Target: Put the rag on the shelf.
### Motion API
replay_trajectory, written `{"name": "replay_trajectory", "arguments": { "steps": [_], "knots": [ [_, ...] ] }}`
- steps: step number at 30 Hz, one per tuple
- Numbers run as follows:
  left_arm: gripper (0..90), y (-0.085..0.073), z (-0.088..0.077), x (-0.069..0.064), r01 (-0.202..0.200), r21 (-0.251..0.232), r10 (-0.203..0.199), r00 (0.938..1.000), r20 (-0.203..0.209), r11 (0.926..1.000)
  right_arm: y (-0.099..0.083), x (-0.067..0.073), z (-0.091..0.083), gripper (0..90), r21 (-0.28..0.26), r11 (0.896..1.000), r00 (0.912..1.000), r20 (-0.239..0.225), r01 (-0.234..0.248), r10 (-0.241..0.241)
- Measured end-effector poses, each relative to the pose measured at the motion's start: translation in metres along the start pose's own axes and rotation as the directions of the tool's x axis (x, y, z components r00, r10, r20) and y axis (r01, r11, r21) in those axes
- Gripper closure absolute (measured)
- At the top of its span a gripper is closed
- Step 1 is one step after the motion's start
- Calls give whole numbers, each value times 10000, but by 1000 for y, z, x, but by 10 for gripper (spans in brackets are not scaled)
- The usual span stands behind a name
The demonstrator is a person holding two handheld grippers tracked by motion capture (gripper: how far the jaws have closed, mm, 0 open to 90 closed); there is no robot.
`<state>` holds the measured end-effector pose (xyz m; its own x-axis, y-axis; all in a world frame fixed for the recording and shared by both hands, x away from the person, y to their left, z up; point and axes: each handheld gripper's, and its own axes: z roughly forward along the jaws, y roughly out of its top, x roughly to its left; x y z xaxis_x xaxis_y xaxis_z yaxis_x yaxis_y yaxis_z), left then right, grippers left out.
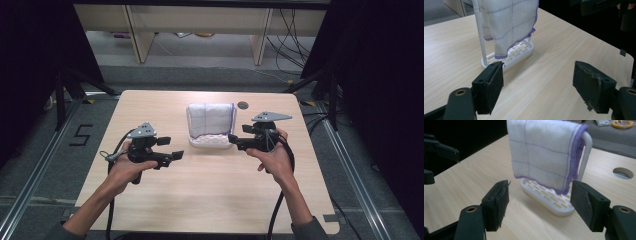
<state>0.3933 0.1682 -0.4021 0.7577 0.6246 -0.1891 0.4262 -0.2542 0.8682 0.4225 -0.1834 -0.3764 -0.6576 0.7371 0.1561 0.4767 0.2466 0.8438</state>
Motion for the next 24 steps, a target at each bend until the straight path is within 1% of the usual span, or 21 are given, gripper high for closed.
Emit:
{"name": "replay_trajectory", "arguments": {
  "steps": [1,2,3,5,6,7,8,9,10,11,12,13,14,15,16,17,18,19,21,22,24],
  "knots": [
    [240,-2,-1,0,-25,-22,25,10000,10,10000,-2,1,1,321,-101,9999,10000,42,-62,62],
    [239,-4,-1,0,6,-42,-6,10000,45,10000,-4,0,-1,320,34,9999,9998,128,162,-162],
    [238,-7,-2,1,11,-80,-11,10000,71,10000,-6,1,1,320,6,10000,10000,-58,-48,48],
    [231,-12,-3,0,62,-127,-61,10000,63,9999,-9,3,3,320,33,9998,9997,-145,-215,216],
    [230,-15,-4,1,46,-97,-45,9999,122,9999,-10,1,4,320,36,10000,9997,-235,11,-10],
    [230,-17,-4,1,8,-138,-6,9999,120,9999,-12,2,5,320,75,9998,9994,-299,-182,184],
    [229,-20,-4,1,-7,-39,7,10000,31,10000,-12,2,5,320,138,9999,9998,-172,-88,90],
    [229,-21,-5,0,-40,70,40,10000,-50,10000,-14,4,7,319,60,9996,9994,-231,-272,273],
    [229,-23,-4,0,-92,-10,92,9999,-65,10000,-14,4,7,318,158,9995,9990,-348,-288,293],
    [228,-25,-4,-1,-136,120,138,9998,-134,9998,-15,5,7,318,231,9995,9994,-270,-230,236],
    [228,-28,-3,-1,-137,116,138,9999,-80,9998,-16,5,8,317,113,9999,9995,-285,-123,127],
    [226,-31,-3,-2,-125,174,126,9999,-71,9998,-17,7,9,313,99,9998,9993,-319,-179,182],
    [226,-34,-2,-3,-77,299,80,9999,-92,9995,-18,9,9,306,131,9997,9995,-222,-209,212],
    [224,-37,0,-3,40,258,-42,9999,103,9997,-20,7,11,300,131,9998,9995,-295,153,-149],
    [222,-39,1,-4,141,259,-145,9997,174,9996,-22,11,11,297,360,9992,9994,-318,-156,168],
    [222,-42,3,-6,114,377,-122,9997,193,9992,-23,9,12,294,322,9993,9994,-303,199,-190],
    [222,-46,5,-7,68,464,-79,9997,245,9989,-25,9,13,293,431,9991,9994,-338,56,-41],
    [221,-48,6,-8,71,533,-83,9997,217,9986,-27,10,14,293,412,9991,9986,-524,-49,71],
    [219,-53,8,-9,43,662,-60,9997,241,9978,-30,12,16,292,516,9984,9982,-550,-210,238],
    [219,-55,8,-10,67,657,-82,9997,224,9978,-31,11,17,290,430,9991,9983,-574,72,-48],
    [219,-58,7,-10,45,665,-63,9997,255,9978,-35,15,19,288,611,9980,9989,-438,-147,174]
  ]
}}
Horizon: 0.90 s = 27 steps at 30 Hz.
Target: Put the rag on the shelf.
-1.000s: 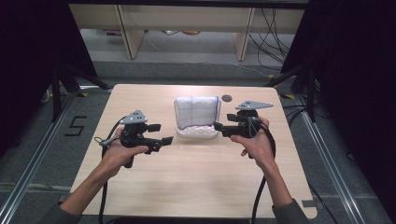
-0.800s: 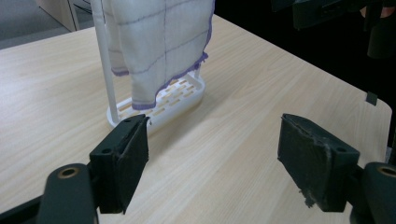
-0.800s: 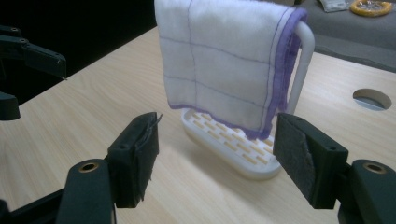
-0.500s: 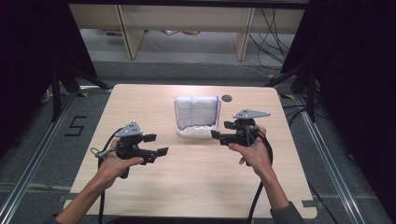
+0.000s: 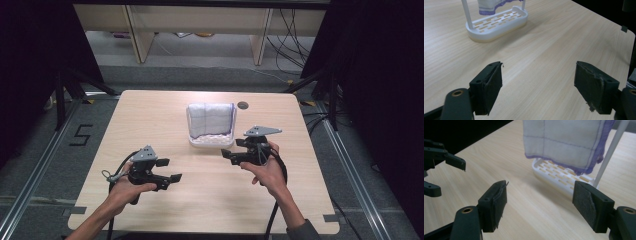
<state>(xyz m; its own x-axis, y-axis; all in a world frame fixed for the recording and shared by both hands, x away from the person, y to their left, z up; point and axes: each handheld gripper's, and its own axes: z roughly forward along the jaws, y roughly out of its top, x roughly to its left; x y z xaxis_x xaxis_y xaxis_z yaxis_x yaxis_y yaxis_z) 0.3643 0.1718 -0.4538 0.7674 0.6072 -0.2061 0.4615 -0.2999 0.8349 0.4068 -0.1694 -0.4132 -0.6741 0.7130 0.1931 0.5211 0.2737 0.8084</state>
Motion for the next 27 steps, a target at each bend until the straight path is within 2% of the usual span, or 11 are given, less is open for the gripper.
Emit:
{"name": "replay_trajectory", "arguments": {
  "steps": [1,2,3,6,7,9,17,20,21,23,27],
  "knots": [
    [219,-1,-1,0,19,27,-19,10000,-28,10000,-1,1,1,287,89,10000,9997,-228,0,2],
    [219,-3,-2,-1,13,0,-13,9999,-131,10000,-2,1,2,287,87,9997,9996,-178,216,-214],
    [218,-5,-3,-1,-12,46,13,9999,-150,10000,-4,3,4,287,86,10000,9998,-209,43,-42],
    [218,-11,-4,-1,-42,132,44,9999,-144,9999,-6,7,5,286,190,9996,9995,-208,226,-222],
    [218,-13,-4,-1,-30,151,32,9999,-140,9999,-7,10,6,285,258,9997,9998,-219,-21,27],
    [218,-18,-4,-1,-3,168,5,9999,-115,9999,-9,10,8,281,241,9991,9993,-130,352,-349],
    [218,-28,-11,-3,127,194,-125,9999,-73,9997,-21,17,10,280,599,9978,9992,-289,276,-259],
    [218,-29,-13,-5,-58,161,59,10000,-76,9999,-26,21,9,281,698,9975,9995,-300,90,-69],
    [217,-30,-15,-6,-10,190,13,9999,-163,9998,-26,17,11,281,521,9968,9975,-405,607,-586],
    [216,-30,-15,-6,-80,214,82,9999,-82,9997,-29,21,9,280,711,9973,9996,-239,183,-166],
    [212,-36,-15,-9,-86,149,88,9999,-85,9999,-35,22,8,280,542,9979,9988,-372,342,-322]
  ]
}}
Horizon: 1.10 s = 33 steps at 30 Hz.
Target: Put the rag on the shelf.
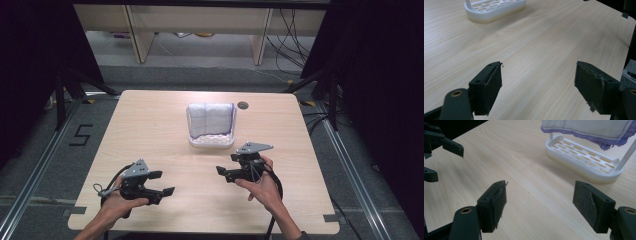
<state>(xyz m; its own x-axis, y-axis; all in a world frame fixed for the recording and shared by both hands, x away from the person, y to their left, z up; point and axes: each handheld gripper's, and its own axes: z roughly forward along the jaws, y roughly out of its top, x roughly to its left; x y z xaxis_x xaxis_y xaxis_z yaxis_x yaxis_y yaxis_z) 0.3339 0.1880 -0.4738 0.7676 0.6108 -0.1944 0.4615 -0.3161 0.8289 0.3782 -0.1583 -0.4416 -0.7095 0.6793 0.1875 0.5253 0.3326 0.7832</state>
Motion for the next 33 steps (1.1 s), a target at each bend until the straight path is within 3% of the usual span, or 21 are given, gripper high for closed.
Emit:
{"name": "replay_trajectory", "arguments": {
  "steps": [3,7,8,10,11,13,14,16,18,19,20,22,23,24,25,27,31,32,33],
  "knots": [
    [208,-4,0,-2,-69,105,70,10000,-18,9999,-5,4,-1,280,33,9997,9997,47,-256,256],
    [197,-11,2,-4,-74,62,73,9999,104,10000,-12,4,1,279,16,9999,9998,68,168,-168],
    [196,-13,2,-4,-129,106,130,9999,-93,9999,-14,5,2,277,-57,9999,9997,191,157,-156],
    [189,-16,2,-2,-300,145,302,9994,-169,9994,-19,6,3,270,90,9999,10000,20,65,-65],
    [186,-17,1,-2,-302,174,307,9992,-269,9994,-22,10,3,261,284,9993,9997,56,-227,225],
    [181,-21,1,-1,-182,104,184,9996,-222,9998,-26,10,5,251,307,9995,10000,72,45,-47],
    [179,-22,1,-1,-179,138,182,9996,-219,9997,-29,10,7,249,260,9997,9999,-107,-12,15],
    [173,-26,1,-2,-149,142,152,9996,-238,9998,-32,12,6,245,397,9991,9999,26,-147,146],
    [166,-28,1,-1,-116,199,120,9997,-215,9997,-37,13,7,236,374,9992,9995,-260,-163,173],
    [166,-30,2,-1,31,141,-28,9998,-213,9999,-38,14,6,232,440,9988,9998,-56,-207,209],
    [165,-31,1,-1,57,275,-52,9998,-206,9996,-40,13,7,227,386,9991,9997,-215,-144,152],
    [159,-34,1,-3,134,194,-131,9998,-171,9997,-44,15,6,217,533,9984,9997,-107,-213,219],
    [155,-35,1,-3,104,140,-103,9999,-119,9998,-47,18,7,211,535,9974,9983,-292,-479,495],
    [155,-35,0,-4,61,159,-59,9999,-122,9999,-49,16,8,207,520,9985,9991,-368,-185,205],
    [155,-35,-1,-4,105,134,-103,9999,-113,9999,-52,18,6,201,647,9975,9995,-176,-268,280],
    [150,-37,-2,-7,123,83,-122,9998,-124,9999,-56,20,5,194,554,9983,9990,-376,-203,224],
    [150,-42,-3,-9,-214,300,216,9997,-63,9993,-63,24,2,186,453,9990,9993,-361,-42,59],
    [150,-42,-3,-10,-220,302,222,9997,-65,9993,-65,26,0,186,497,9987,9999,-134,-89,96],
    [150,-42,-3,-10,-261,316,267,9994,-203,9992,-67,26,1,185,495,9988,9994,-348,-7,24]
  ]
}}
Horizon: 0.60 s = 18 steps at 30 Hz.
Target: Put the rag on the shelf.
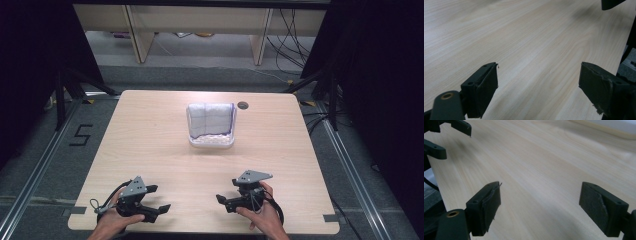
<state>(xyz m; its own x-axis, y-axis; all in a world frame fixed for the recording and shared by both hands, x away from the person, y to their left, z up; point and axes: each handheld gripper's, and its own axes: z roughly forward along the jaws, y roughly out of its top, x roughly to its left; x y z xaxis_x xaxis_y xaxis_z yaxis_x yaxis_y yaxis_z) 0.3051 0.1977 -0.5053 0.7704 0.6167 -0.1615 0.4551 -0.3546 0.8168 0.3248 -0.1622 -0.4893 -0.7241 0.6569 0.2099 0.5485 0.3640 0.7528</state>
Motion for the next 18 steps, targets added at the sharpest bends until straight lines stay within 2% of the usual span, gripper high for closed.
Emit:
{"name": "replay_trajectory", "arguments": {
  "steps": [1,5,9,13,14,15,18],
  "knots": [
    [150,0,-1,0,8,0,-8,10000,54,10000,-1,3,-1,185,96,9999,9998,168,-79,77],
    [150,-1,-1,-3,62,-109,-60,9999,106,9999,-4,7,1,185,266,9996,9999,139,92,-95],
    [150,-1,-1,-2,14,6,-14,9999,128,10000,-6,9,5,185,262,9989,9993,26,379,-379],
    [151,-1,-1,-1,33,-4,-33,10000,94,10000,-6,9,5,185,388,9982,9989,127,449,-454],
    [150,-1,-2,1,-146,86,145,9999,59,9999,-6,9,5,185,392,9983,9990,108,427,-432],
    [150,-1,-1,0,-14,32,14,10000,60,10000,-6,9,5,185,431,9983,9992,118,389,-394],
    [151,-1,0,-1,46,5,-46,10000,80,10000,-6,8,6,185,446,9975,9985,17,550,-552]
  ]
}}
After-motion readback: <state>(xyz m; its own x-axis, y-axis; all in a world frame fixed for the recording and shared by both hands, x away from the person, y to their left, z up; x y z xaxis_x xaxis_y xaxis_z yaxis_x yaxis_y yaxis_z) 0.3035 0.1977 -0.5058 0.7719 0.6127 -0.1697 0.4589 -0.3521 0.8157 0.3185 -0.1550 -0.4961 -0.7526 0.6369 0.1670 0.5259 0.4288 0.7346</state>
